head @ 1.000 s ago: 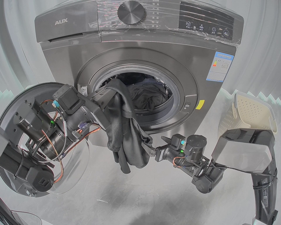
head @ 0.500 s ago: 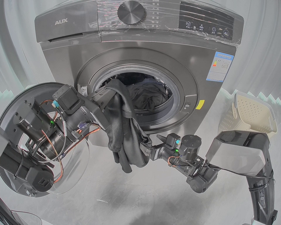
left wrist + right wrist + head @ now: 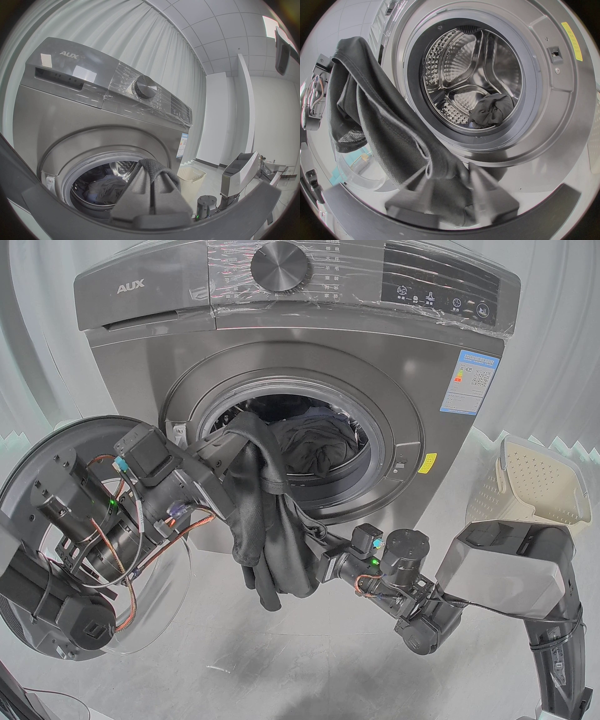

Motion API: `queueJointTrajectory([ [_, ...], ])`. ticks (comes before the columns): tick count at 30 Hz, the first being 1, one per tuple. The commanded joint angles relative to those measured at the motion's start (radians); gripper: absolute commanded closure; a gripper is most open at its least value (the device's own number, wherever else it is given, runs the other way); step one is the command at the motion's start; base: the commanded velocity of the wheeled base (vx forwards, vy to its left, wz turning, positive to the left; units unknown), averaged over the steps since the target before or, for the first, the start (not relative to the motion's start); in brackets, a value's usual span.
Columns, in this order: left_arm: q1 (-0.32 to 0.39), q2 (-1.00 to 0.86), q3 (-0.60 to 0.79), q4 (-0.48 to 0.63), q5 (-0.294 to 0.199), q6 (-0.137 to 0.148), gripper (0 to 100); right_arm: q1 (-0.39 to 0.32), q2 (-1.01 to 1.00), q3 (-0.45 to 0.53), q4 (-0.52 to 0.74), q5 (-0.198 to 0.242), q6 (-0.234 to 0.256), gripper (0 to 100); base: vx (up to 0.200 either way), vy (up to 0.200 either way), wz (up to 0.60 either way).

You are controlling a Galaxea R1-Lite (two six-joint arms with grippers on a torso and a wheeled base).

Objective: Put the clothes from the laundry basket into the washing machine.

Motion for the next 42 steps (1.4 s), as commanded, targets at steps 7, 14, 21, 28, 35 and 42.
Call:
queueJointTrajectory([
  [7, 0.046, 0.006, 0.038, -0.001, -0.001, -0.014, 100, 0.01, -0.184, 0.178, -0.012, 0.002, 0.009, 100, 0.0, 0.0, 0.0],
  [14, 0.052, 0.0, 0.06, -0.001, -0.001, -0.019, 100, 0.0, -0.354, 0.332, -0.012, -0.01, -0.001, 100, 0.0, 0.0, 0.0],
  [21, 0.076, -0.026, 0.123, -0.001, 0.0, -0.017, 100, -0.006, -0.484, 0.452, -0.012, -0.013, -0.031, 100, 0.0, 0.0, 0.0],
  [28, 0.121, -0.056, 0.173, -0.001, -0.001, -0.016, 100, -0.01, -0.616, 0.448, 0.003, -0.015, -0.055, 100, 0.0, 0.0, 0.0],
  [35, 0.15, -0.056, 0.219, -0.003, -0.012, -0.008, 100, -0.026, -0.691, 0.464, 0.027, -0.013, -0.061, 100, 0.0, 0.0, 0.0],
  [42, 0.17, -0.089, 0.211, -0.001, -0.023, -0.013, 100, -0.029, -0.7, 0.437, 0.023, -0.015, -0.061, 100, 0.0, 0.0, 0.0],
])
